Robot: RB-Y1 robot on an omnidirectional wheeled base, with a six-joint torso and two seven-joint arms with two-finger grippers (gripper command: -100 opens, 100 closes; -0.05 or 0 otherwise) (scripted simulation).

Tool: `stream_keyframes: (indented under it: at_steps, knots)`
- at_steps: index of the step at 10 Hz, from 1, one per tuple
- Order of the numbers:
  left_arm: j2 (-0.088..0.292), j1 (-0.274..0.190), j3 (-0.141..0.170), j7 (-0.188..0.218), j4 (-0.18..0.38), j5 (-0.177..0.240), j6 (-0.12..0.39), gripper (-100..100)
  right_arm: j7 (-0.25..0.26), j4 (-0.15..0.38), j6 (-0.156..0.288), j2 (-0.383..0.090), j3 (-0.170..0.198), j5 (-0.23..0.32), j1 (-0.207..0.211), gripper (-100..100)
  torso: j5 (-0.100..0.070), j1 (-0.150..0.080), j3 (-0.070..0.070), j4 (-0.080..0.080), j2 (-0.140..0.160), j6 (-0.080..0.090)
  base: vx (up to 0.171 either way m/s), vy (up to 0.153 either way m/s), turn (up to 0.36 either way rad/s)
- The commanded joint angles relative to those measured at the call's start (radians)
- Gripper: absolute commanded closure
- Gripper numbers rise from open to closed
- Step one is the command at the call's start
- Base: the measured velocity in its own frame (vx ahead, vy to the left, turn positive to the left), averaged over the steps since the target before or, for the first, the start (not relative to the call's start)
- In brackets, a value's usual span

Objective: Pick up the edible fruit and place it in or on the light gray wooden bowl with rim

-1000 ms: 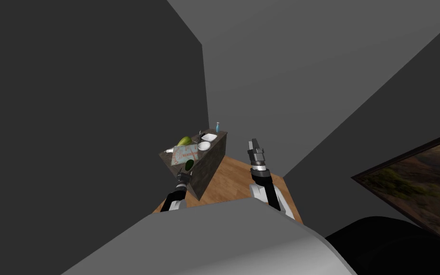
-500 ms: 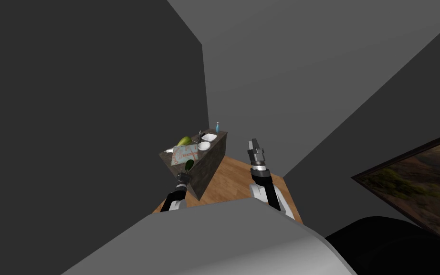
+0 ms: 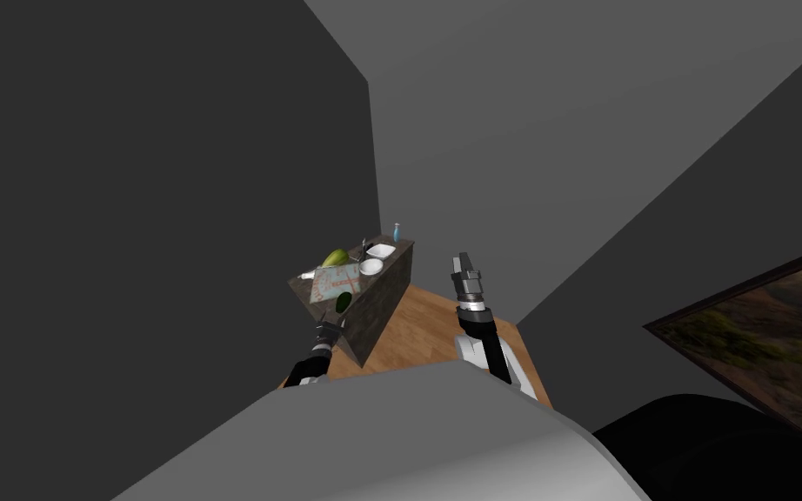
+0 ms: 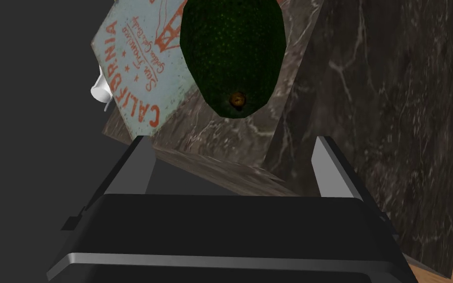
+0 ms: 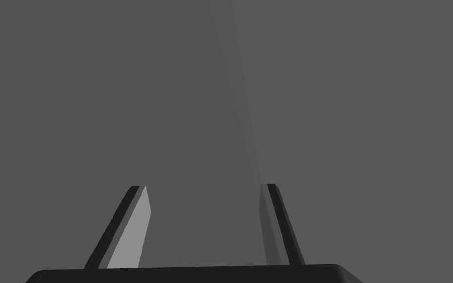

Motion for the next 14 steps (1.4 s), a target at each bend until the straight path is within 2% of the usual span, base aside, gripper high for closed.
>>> stream_keyframes:
  at_steps: [1,7,9,10,13,14]
  knots:
    - [0.029,0.029,0.008,0.036,-0.018,0.017,0.032,-100,0.0,0.0,0.0,0.0,0.0,0.0,0.0,0,0.0,0.0,0.0,0.0,0.0,0.0,0.056,-0.044,-0.001]
    - [0.092,0.191,0.043,0.193,-0.123,0.094,0.174,-100,0.0,0.0,0.0,0.0,0.0,0.0,0.0,0,0.0,-0.001,-0.002,-0.001,-0.003,0.0,0.071,-0.044,-0.003]
    - [0.102,0.256,0.06,0.247,-0.167,0.124,0.231,-100,0.0,0.0,0.0,0.0,0.0,0.0,0.0,0,0.0,-0.002,-0.002,-0.001,-0.003,0.0,0.095,-0.054,-0.008]
    - [0.102,0.256,0.06,0.254,-0.167,0.124,0.231,-100,0.0,0.0,0.0,0.0,0.0,0.0,0.0,0,0.0,-0.001,-0.002,-0.001,-0.004,0.0,0.059,-0.025,0.0]
    - [0.112,0.353,0.09,0.34,-0.239,0.171,0.312,-100,0.0,0.0,0.0,0.0,0.0,0.0,0.0,0,0.0,0.0,-0.001,0.0,-0.002,0.0,0.066,-0.032,-0.015]
    - [0.112,0.353,0.09,0.341,-0.239,0.171,0.318,-100,0.0,0.0,0.0,0.0,0.0,0.0,0.0,0,0.0,-0.001,-0.001,0.0,-0.002,0.0,0.065,-0.031,-0.005]
